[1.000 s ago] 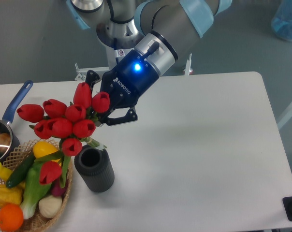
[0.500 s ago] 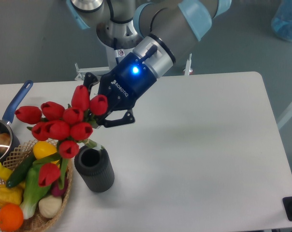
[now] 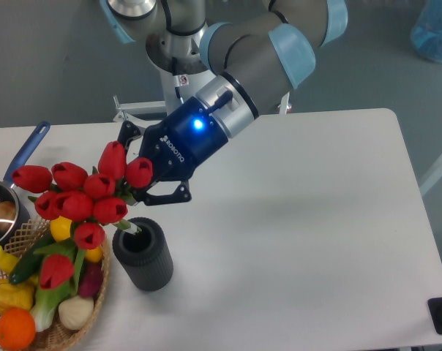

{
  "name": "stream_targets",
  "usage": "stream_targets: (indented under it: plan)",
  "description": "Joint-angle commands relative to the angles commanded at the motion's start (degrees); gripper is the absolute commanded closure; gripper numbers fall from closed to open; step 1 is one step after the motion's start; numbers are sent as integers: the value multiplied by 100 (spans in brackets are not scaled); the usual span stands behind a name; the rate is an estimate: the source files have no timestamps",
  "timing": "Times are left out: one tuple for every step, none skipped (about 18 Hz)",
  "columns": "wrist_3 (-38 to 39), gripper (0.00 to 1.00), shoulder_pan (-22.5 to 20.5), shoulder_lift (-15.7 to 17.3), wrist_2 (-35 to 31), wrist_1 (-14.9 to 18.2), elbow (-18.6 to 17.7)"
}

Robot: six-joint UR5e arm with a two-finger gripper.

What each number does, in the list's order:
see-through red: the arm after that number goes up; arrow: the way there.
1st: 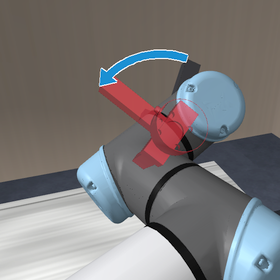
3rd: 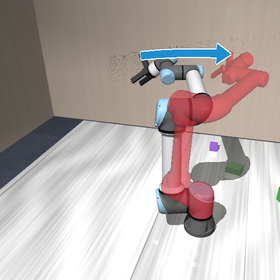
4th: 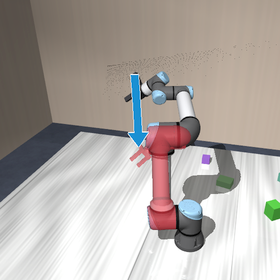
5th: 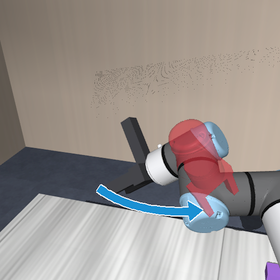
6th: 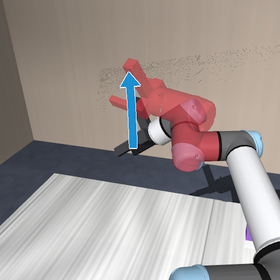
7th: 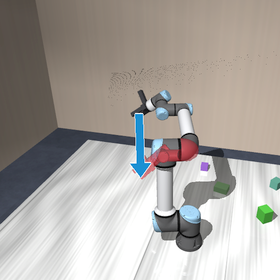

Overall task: Insert the flowers into the vase
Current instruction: 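Tilt the gripper to align the tulip stems above the vase opening, then lower the tulip stems into the black vase with the gripper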

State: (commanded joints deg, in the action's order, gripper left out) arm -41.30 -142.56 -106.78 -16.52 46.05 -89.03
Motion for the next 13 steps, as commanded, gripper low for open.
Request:
stream_targets:
  plan:
    - [-70,100,-26,-18,0,-9,0]
    - [-140,100,-35,-35,0,-9,0]
    - [-158,100,-35,-44,0,0,0]
    - [-159,100,-26,-79,0,0,0]
    - [-167,100,-26,-123,-9,0,0]
    - [-167,100,-18,-150,-17,0,-17]
    - [-167,100,-9,-167,-26,0,-52]
    - [-176,100,-9,-167,-35,0,-88]
    - [-176,100,-9,-167,-35,0,-105]
    - [-176,100,-9,-167,-35,0,-114]
    - [-176,100,-9,-167,-44,0,-158]
    - [-194,100,-9,-159,-61,0,-228]
    - [-237,100,-9,-150,-70,0,-324]
